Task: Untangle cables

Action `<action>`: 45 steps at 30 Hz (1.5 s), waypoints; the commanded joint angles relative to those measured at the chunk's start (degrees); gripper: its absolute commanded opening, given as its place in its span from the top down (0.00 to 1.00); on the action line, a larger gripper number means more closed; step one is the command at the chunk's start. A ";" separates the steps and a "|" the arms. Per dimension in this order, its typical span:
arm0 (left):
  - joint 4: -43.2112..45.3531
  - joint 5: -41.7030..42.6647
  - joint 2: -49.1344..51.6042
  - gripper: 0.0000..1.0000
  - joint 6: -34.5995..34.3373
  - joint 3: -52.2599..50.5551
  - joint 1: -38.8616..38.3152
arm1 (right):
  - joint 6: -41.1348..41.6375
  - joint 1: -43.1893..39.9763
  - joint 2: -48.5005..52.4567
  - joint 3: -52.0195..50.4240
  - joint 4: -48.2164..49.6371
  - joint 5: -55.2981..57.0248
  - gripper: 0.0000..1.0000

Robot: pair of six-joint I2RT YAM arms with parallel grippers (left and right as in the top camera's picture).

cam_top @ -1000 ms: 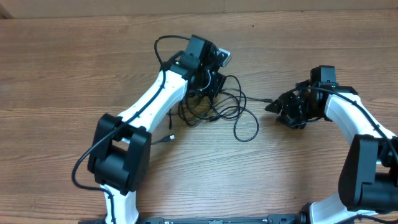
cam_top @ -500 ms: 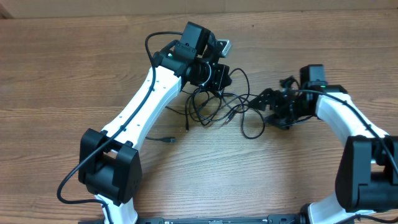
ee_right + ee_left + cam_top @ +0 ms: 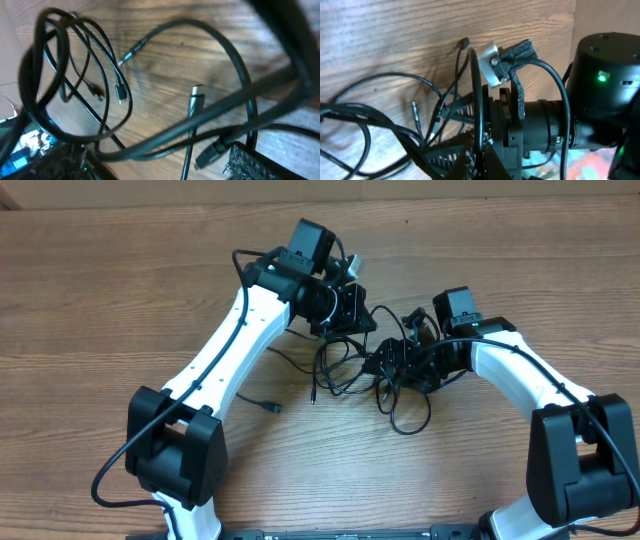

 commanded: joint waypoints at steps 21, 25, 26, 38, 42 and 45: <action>1.99 -0.52 -0.94 0.96 -7.96 1.01 0.17 | 3.39 0.22 -0.57 -0.28 5.42 3.28 0.00; 2.03 -0.55 -0.94 0.96 -7.98 1.01 0.13 | 4.13 0.22 -0.57 -0.28 6.54 3.23 0.00; 2.01 -0.55 -0.94 0.96 -7.98 1.01 0.09 | 4.44 0.22 -0.57 -0.28 6.43 3.23 0.00; 3.45 -2.21 -0.92 0.96 -18.62 1.01 1.62 | 4.39 0.22 -0.57 -0.28 5.01 3.28 0.00; 5.53 -0.94 -0.92 0.96 -18.47 1.03 2.78 | 4.39 0.22 -0.57 -0.28 5.01 3.28 0.00; 5.49 -0.96 -0.92 0.96 -18.01 1.03 2.84 | 4.37 0.22 -0.57 -0.28 5.01 3.28 0.00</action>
